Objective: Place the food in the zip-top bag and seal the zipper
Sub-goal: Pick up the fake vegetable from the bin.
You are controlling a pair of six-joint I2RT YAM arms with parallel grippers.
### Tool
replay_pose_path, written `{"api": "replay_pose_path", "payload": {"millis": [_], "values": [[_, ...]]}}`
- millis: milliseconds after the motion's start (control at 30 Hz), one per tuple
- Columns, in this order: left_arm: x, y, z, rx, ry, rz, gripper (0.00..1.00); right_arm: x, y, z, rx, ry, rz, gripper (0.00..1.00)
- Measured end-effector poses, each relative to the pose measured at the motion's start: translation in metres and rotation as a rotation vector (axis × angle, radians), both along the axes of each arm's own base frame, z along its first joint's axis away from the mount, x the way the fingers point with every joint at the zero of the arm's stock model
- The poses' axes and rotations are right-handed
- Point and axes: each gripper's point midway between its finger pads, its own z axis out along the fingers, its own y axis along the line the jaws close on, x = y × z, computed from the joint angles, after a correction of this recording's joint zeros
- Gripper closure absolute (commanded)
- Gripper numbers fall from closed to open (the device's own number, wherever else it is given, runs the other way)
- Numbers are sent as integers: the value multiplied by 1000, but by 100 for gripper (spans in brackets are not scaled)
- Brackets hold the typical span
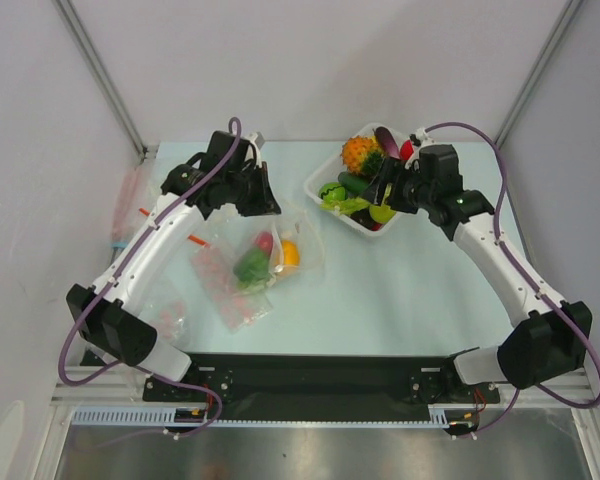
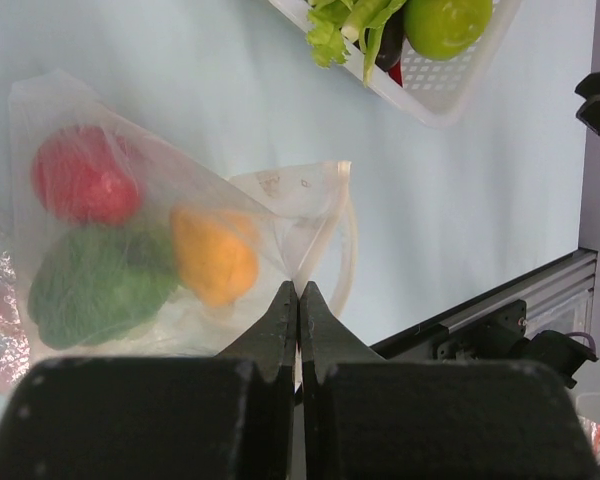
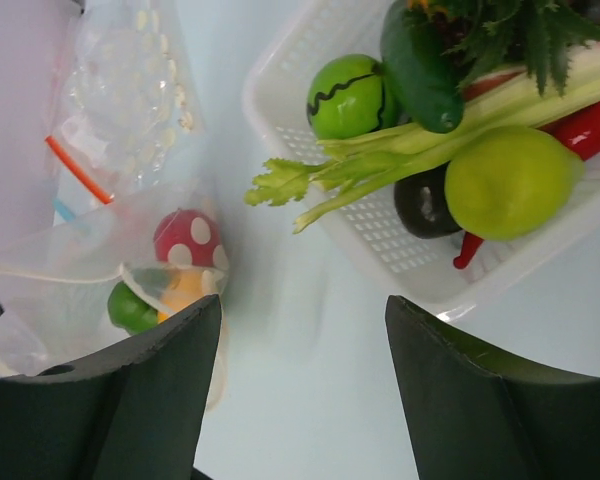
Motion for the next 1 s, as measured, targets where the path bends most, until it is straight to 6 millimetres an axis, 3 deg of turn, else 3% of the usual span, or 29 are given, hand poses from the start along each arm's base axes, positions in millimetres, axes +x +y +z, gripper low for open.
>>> {"api": "replay_pose_path", "payload": {"millis": [167, 400, 667, 1000], "values": [[0, 0, 0, 2, -1, -2, 100, 10, -13, -20, -57, 35, -37, 28], [0, 1, 0, 7, -6, -6, 100, 32, -21, -65, -138, 135, -58, 26], [-7, 5, 4, 14, -30, -24, 100, 76, -18, -75, -144, 135, -111, 24], [-7, 6, 5, 19, -40, -38, 100, 103, -13, -103, -53, 191, -244, 27]]}}
